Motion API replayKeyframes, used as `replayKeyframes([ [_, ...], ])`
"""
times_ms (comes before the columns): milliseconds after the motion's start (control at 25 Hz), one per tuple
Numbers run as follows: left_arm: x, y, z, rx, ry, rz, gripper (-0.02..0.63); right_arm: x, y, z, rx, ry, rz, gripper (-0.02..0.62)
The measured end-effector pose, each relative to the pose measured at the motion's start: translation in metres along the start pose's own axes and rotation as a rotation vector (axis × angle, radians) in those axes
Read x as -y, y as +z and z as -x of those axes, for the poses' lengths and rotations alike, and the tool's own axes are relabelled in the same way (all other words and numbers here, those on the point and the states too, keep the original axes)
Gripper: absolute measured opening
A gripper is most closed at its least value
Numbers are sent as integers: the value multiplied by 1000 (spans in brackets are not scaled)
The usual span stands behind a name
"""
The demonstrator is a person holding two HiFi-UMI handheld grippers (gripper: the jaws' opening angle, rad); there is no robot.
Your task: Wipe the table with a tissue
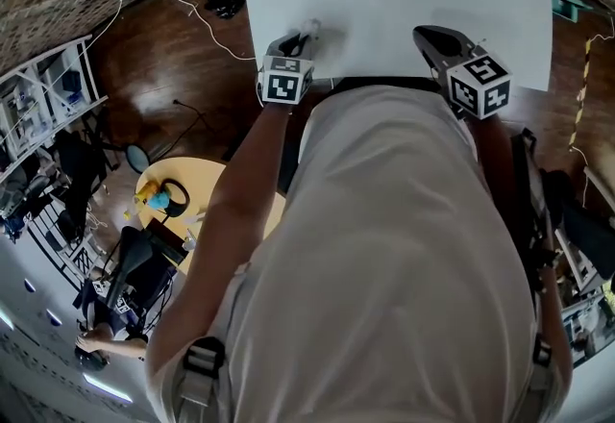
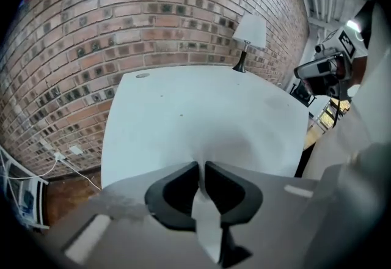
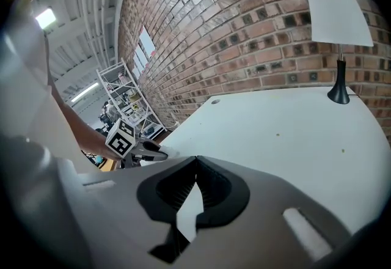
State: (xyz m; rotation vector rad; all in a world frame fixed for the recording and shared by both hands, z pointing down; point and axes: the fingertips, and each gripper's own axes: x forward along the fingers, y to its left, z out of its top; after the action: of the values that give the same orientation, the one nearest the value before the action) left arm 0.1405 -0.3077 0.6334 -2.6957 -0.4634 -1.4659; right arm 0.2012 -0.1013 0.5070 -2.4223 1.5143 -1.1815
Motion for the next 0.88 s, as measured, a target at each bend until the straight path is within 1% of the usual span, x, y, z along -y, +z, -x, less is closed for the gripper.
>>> replayKeyframes([
  [200, 11, -4, 0, -41, -1, -47, 35, 5, -2, -1, -5, 20, -11, 8],
  [320, 16, -8, 1, -37, 9, -25, 35, 4, -1, -4, -5, 37, -4, 8],
  [400, 17, -10, 2, -25, 23, 24, 35, 5, -1, -4, -7, 46, -2, 8],
  [560, 15, -9, 3, -3, 49, 202, 35, 9, -1, -2, -14, 55, 3, 8],
  [640, 16, -10, 3, 1, 55, 267, 35, 11, -3, -1, -16, 60, 3, 8],
  [760, 24, -12, 6, 3, 44, 315, 35, 12, -5, -1, -20, 72, 4, 8],
  [880, 36, -8, 6, -12, 15, 310, 35, 15, -3, -1, -21, 85, 7, 8],
])
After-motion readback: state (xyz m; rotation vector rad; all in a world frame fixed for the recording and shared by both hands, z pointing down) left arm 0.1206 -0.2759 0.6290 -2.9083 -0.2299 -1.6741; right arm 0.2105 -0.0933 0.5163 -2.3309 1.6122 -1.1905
